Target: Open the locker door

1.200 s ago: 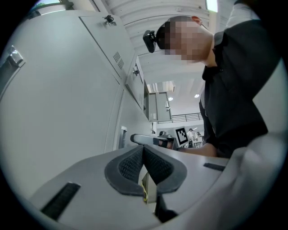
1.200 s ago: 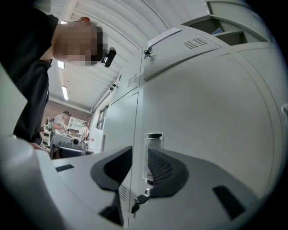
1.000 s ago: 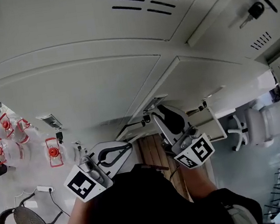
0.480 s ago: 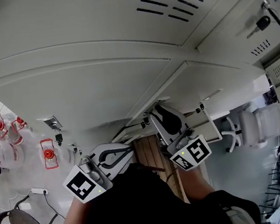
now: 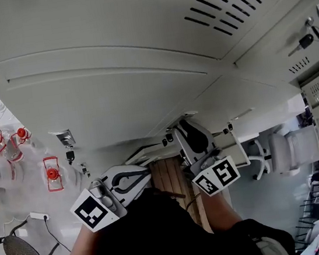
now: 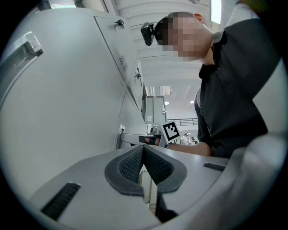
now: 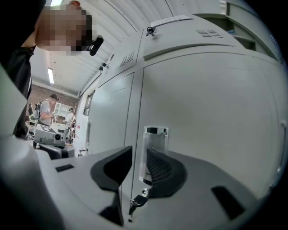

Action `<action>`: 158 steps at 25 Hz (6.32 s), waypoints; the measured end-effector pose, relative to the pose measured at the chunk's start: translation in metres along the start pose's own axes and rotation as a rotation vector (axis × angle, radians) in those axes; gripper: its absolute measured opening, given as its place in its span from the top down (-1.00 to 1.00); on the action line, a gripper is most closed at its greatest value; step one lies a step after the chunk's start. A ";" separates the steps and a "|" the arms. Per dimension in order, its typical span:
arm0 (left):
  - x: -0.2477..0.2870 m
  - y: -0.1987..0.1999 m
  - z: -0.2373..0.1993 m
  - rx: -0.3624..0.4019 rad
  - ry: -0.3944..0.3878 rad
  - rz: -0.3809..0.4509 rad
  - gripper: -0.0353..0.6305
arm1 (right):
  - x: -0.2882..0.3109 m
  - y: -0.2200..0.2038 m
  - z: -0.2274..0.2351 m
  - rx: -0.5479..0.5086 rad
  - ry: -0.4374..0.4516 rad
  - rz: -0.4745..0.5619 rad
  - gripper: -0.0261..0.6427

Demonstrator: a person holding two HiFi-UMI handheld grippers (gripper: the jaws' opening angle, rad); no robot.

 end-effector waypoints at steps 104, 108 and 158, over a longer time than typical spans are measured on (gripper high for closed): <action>0.078 0.011 0.144 -0.035 0.282 0.017 0.86 | -0.142 -0.068 0.022 -0.041 0.503 0.166 0.61; 0.091 0.019 0.153 -0.008 0.281 0.023 0.86 | -0.155 -0.073 0.028 -0.047 0.540 0.170 0.61; 0.168 0.019 0.221 -0.002 0.332 -0.057 0.86 | -0.221 -0.106 0.104 -0.151 0.940 0.256 0.61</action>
Point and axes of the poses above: the fingertips, and each gripper's own axes: x forward along the fingers, z to its right, y out of its top, the point moved 9 cm from there along -x, backward along the fingers, and after that the axes turned 14 degrees about -z, right-handed, at the moved point
